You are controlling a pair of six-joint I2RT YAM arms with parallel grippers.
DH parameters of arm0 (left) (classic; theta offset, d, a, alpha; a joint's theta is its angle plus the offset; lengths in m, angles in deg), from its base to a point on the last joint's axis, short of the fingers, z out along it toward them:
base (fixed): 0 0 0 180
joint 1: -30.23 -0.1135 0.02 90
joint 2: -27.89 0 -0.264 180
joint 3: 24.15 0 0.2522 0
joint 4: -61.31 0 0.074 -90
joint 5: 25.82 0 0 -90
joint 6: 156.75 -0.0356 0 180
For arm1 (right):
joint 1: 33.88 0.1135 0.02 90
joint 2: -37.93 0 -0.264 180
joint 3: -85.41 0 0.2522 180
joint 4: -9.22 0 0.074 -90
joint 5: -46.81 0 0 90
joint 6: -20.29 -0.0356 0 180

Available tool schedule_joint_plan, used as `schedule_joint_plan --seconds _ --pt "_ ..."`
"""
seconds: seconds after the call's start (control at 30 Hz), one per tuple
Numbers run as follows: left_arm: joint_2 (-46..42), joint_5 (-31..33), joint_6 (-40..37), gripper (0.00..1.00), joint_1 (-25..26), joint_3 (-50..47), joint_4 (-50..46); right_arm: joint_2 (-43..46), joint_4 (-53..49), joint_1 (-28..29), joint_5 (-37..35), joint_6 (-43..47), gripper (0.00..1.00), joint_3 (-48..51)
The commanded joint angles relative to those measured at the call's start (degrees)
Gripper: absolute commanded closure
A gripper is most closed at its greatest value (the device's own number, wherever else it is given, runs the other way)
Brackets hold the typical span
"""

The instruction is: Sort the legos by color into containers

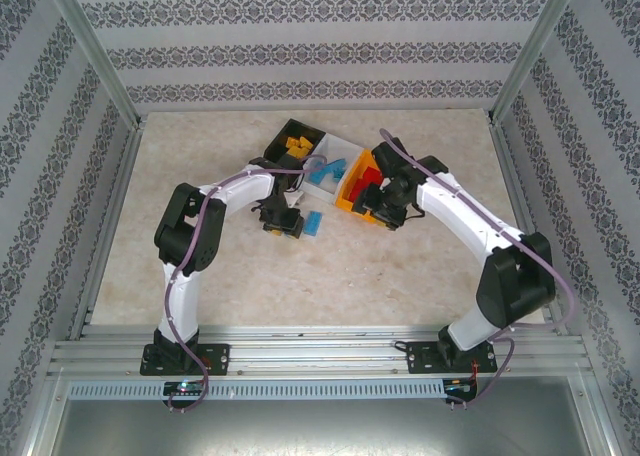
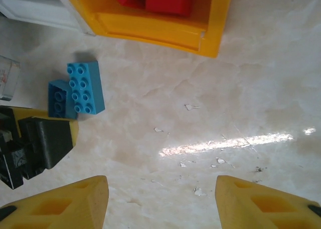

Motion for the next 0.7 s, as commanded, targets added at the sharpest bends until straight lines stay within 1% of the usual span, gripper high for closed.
schedule_joint_plan --seconds 0.0,0.1,0.17,0.4,0.67 --pt "1.5 0.2 -1.3 0.64 0.6 1.6 -0.2 -2.2 -0.2 1.2 -0.7 -0.5 0.42 -3.1" --pt "0.7 0.1 -1.3 0.7 0.5 1.2 -0.2 -4.4 -0.4 2.2 -0.3 -0.4 0.41 -4.9" --pt "-0.3 -0.4 -0.9 0.72 0.0 0.5 0.0 -5.4 -0.5 2.6 -0.2 -0.5 0.41 -5.8" --pt "-6.8 -3.5 1.2 0.73 -4.5 -2.1 -0.1 -8.2 -0.6 3.5 0.0 -1.6 0.4 -7.9" --pt "-13.2 -11.3 3.9 0.73 -9.5 -3.5 0.3 -6.5 0.5 2.2 0.8 -3.2 0.39 -4.4"
